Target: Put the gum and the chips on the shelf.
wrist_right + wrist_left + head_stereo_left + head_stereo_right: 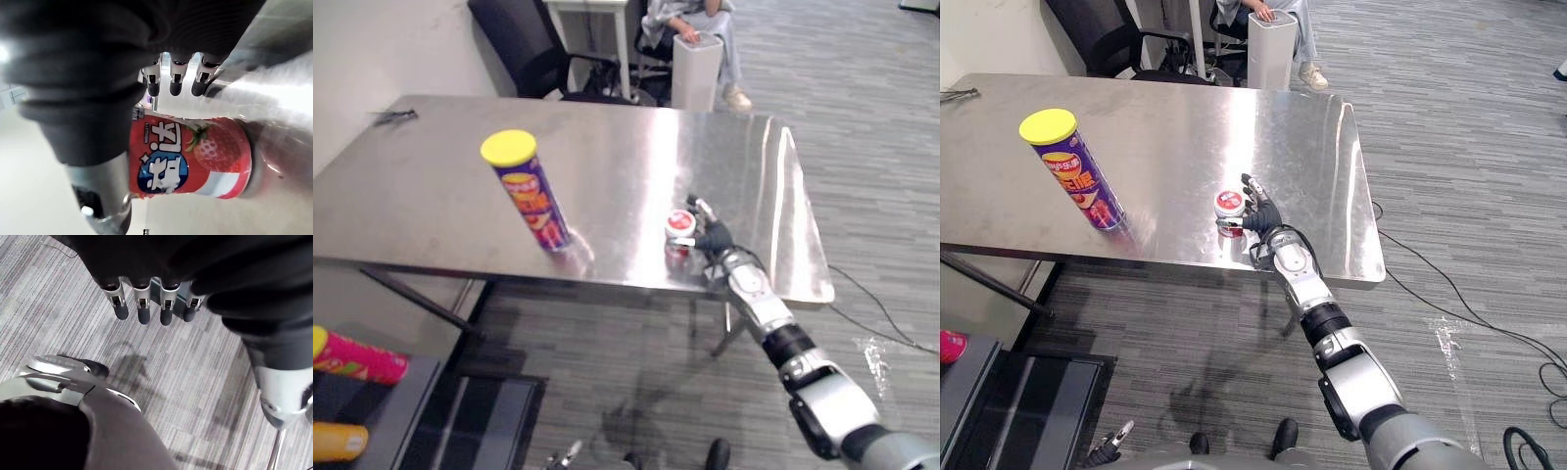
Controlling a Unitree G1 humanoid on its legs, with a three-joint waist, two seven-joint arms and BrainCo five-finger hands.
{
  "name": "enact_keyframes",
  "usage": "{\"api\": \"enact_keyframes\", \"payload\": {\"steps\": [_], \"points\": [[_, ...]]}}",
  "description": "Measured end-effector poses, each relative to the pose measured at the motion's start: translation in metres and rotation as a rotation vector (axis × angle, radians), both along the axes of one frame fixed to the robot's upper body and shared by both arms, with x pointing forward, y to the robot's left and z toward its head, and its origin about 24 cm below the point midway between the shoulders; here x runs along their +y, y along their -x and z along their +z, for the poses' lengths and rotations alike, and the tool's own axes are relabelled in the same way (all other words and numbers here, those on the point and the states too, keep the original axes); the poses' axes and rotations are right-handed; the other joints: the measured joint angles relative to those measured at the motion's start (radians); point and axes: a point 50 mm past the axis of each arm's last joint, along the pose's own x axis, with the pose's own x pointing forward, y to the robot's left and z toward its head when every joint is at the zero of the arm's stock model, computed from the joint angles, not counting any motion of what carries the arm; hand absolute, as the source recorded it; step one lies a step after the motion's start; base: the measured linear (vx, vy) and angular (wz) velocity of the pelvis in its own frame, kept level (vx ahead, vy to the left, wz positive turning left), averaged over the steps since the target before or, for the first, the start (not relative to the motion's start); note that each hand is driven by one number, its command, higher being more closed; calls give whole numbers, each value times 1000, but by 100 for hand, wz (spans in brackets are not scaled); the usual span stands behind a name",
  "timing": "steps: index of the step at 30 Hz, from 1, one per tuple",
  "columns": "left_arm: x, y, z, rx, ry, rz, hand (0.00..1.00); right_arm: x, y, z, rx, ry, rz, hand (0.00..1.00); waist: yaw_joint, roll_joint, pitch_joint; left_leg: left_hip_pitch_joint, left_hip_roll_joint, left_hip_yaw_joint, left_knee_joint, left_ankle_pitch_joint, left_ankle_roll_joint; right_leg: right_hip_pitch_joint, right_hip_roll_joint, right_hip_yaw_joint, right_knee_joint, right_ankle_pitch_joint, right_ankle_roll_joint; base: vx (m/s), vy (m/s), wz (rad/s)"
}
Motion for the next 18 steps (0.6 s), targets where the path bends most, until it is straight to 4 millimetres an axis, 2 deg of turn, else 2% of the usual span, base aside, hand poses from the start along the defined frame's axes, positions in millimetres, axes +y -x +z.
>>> {"api": "enact_keyframes", "payload": {"steps": [4, 5, 18], "points": [[-1, -2, 0, -3, 4, -2, 0, 4, -2, 2, -1, 8, 13, 0, 10, 0, 2, 0, 0, 0, -1, 0, 0, 0, 0, 0, 0, 0, 0, 0, 0, 0], [-1, -2, 0, -2, 4, -3, 0, 8, -1, 3, -1, 9, 28, 100, 10, -1, 3, 0, 0, 0, -1, 0, 0, 0, 0, 0, 0, 0, 0, 0, 0, 0], [-1, -4, 1, -8, 0, -1, 0, 43, 9, -3, 19, 5, 157, 100, 12, -11, 11, 3, -1, -2, -3, 0, 0, 2, -1, -1, 0, 0, 0, 0, 0, 0]]}}
